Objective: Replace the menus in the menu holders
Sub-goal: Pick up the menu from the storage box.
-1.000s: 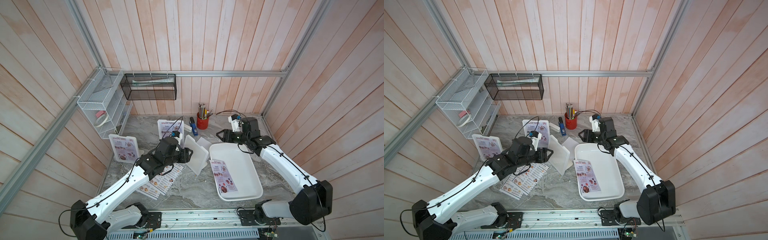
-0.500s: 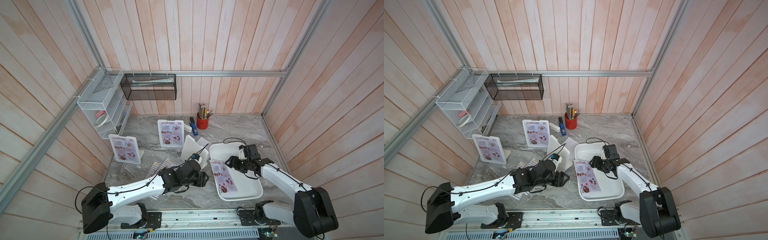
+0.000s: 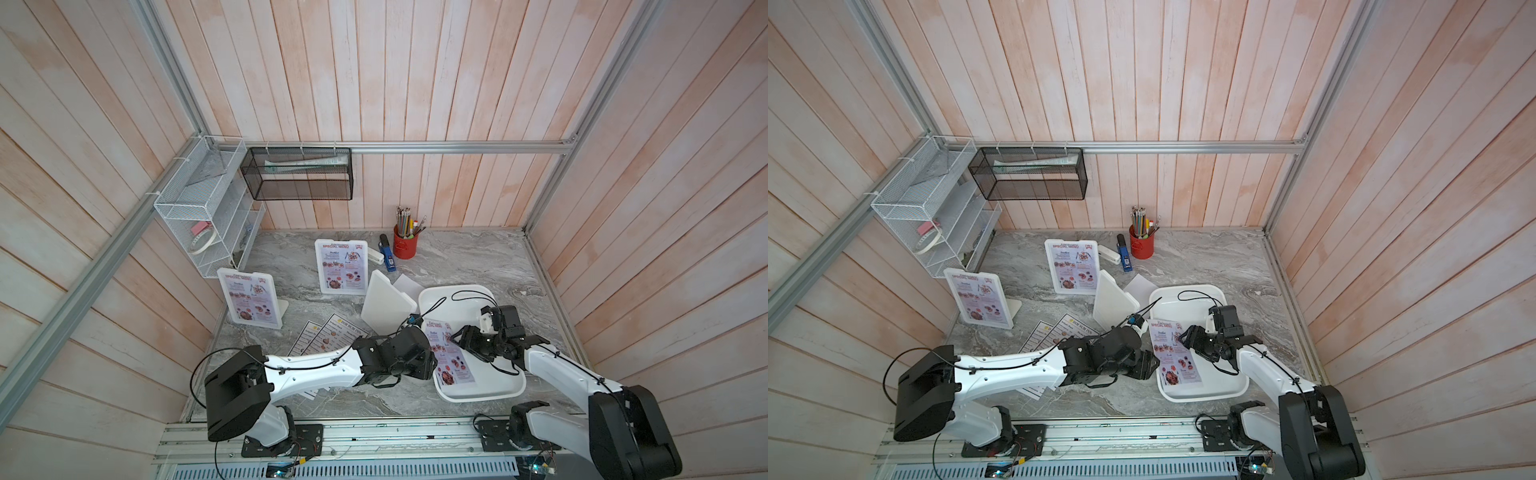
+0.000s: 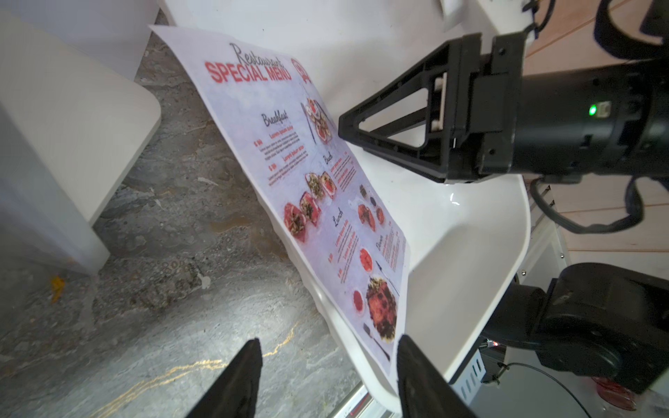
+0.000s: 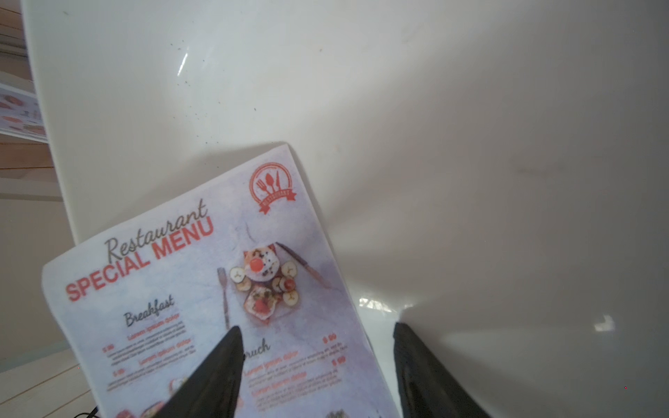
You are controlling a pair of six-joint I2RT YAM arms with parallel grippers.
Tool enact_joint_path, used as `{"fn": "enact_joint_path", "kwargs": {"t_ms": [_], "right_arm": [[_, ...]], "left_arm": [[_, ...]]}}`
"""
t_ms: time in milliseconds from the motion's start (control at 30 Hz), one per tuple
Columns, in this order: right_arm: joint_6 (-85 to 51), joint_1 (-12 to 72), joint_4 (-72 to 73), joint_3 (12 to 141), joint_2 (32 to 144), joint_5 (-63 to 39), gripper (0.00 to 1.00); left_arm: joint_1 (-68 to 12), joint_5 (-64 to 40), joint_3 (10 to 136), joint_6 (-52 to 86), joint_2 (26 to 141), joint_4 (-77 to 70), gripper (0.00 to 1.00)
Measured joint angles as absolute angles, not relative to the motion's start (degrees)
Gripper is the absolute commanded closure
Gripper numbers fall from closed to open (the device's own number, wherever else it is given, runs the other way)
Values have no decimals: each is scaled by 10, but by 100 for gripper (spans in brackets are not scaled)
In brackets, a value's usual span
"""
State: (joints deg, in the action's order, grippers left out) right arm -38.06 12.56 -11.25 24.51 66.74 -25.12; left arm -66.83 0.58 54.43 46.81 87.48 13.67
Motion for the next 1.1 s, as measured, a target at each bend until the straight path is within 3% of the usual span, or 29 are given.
{"fn": "enact_joint_path", "kwargs": {"t_ms": [467,833,1100], "right_arm": [[-412,144,-85,232,668,-294,35],[-424,149,-72,232,670,-306,35],[-433,150,-57,232,673,-319,36]], "left_arm": [[-667,29,562,478,933,104,43],[-655,32,566,478,938,85,59],[-654,33,580,478,948,85,65]]}}
